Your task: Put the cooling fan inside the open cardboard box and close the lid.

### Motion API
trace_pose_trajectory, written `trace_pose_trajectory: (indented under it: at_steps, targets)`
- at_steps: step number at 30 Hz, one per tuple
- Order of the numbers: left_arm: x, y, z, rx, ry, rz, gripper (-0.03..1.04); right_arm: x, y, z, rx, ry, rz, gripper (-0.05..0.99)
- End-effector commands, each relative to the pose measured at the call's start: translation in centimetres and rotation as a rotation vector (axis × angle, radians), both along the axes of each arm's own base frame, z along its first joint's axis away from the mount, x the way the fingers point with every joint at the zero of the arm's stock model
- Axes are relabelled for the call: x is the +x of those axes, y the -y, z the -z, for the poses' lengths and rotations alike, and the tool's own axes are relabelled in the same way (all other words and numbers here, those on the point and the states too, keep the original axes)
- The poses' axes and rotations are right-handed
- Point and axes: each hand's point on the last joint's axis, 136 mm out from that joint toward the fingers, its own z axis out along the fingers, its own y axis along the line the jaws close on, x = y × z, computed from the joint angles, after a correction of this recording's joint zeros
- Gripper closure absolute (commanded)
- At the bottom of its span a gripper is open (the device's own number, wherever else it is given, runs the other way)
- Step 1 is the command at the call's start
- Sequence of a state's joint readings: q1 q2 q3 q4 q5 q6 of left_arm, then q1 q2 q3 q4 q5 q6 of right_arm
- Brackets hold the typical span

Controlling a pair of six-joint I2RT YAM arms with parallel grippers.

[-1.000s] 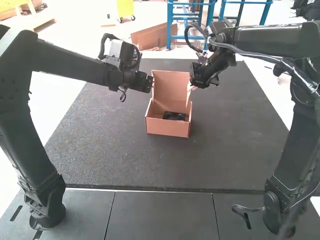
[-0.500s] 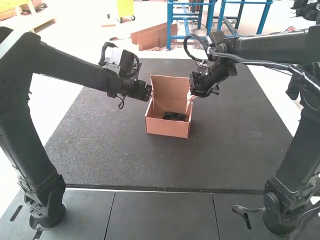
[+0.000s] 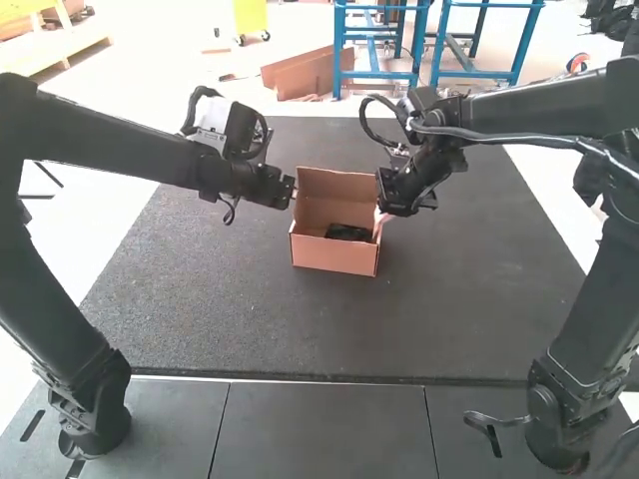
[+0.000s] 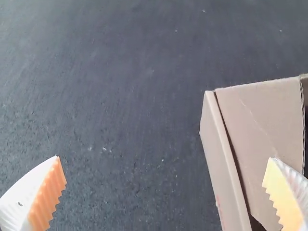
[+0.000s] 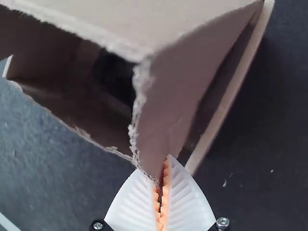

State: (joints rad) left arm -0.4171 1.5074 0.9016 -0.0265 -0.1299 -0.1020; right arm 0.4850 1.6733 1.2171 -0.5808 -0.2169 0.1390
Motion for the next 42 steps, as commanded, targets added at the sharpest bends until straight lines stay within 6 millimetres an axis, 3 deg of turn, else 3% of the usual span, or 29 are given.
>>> trace_pose_trajectory:
  at_steps: [1,3,8,9,13,16,20,25,30,34,42]
  targets:
    - [-0.6,-0.1,-1.8,-0.020,0.030,0.008,0.04,-0.2,0.4,-0.7,-0.040,0.051,-0.014,0.95]
    - [-0.8,-0.3,-2.2,-0.008,0.037,0.013,0.04,0.0,0.4,-0.8,-0.044,0.060,-0.016,0.90]
    - [-0.1,-2.1,-4.9,-0.003,0.095,-0.035,0.04,1.2,-0.5,-3.5,0.012,0.094,0.008,0.13]
    - [0.3,-2.3,-5.7,-0.004,0.113,-0.045,0.04,1.2,-0.8,-4.4,0.037,0.094,-0.002,0.04]
    - [1.8,-2.2,-8.4,-0.014,0.175,-0.064,0.04,1.2,-1.2,-8.0,0.116,0.144,-0.014,0.02]
    - [3.3,-1.9,-9.6,-0.017,0.203,-0.077,0.04,1.2,0.2,-9.6,0.128,0.190,0.012,0.02]
    - [5.2,-0.9,-10.8,-0.022,0.234,-0.084,0.04,2.9,4.6,-10.1,0.040,0.341,0.127,0.02]
    - [6.1,2.9,-10.7,-0.030,0.235,-0.020,0.04,5.5,10.1,-10.9,-0.083,0.587,0.249,0.02]
    - [5.9,6.3,-9.4,-0.029,0.207,0.043,0.04,5.9,13.2,-10.6,-0.115,0.614,0.296,0.02]
    - [4.5,8.8,-7.7,-0.016,0.165,0.100,0.04,5.8,13.3,-10.3,-0.034,0.567,0.319,0.02]
    - [2.1,9.1,-3.5,0.012,0.019,0.124,0.04,4.3,12.3,-9.0,0.052,0.435,0.291,0.02]
